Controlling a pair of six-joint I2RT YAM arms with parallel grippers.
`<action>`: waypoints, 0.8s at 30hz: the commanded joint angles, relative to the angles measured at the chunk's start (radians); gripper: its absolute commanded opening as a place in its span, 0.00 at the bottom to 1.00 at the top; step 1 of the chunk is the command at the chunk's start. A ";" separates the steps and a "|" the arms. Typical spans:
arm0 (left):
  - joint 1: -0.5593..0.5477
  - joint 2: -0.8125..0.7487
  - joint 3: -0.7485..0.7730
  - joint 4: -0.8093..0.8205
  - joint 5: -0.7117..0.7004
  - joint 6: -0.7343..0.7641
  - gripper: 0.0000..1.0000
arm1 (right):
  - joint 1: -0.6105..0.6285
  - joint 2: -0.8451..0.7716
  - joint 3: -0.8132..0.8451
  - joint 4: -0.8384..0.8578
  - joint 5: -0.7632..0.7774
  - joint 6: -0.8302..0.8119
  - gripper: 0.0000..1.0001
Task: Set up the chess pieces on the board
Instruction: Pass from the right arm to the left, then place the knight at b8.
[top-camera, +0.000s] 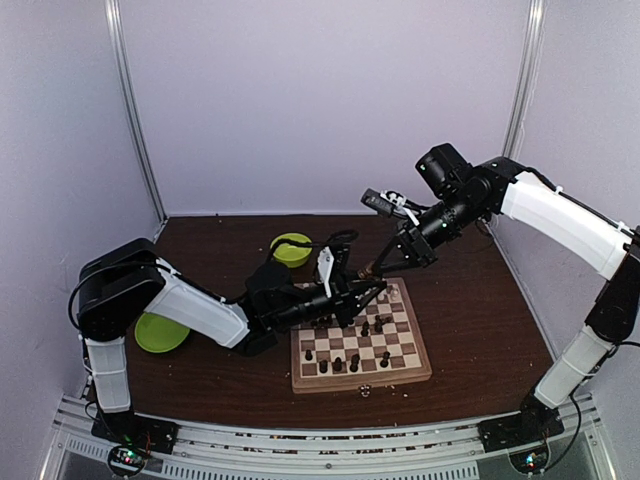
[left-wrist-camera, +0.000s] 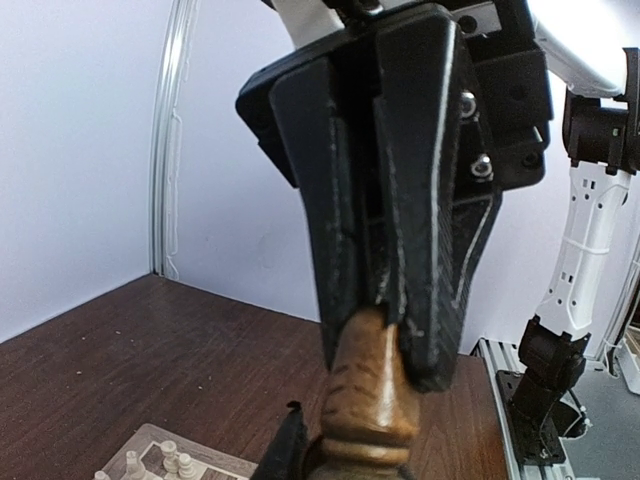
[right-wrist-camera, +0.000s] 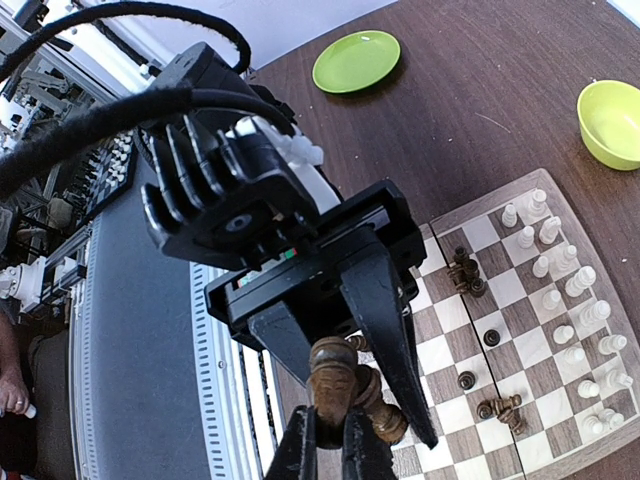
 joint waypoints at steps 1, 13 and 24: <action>-0.004 -0.032 0.020 0.051 0.011 0.002 0.13 | -0.008 -0.002 0.008 0.010 -0.007 0.005 0.03; 0.004 -0.108 -0.085 -0.065 0.005 0.002 0.05 | -0.059 -0.035 0.067 -0.027 -0.024 -0.018 0.03; 0.137 -0.432 0.053 -1.043 0.043 0.110 0.04 | -0.073 -0.234 -0.268 0.017 0.411 -0.238 0.03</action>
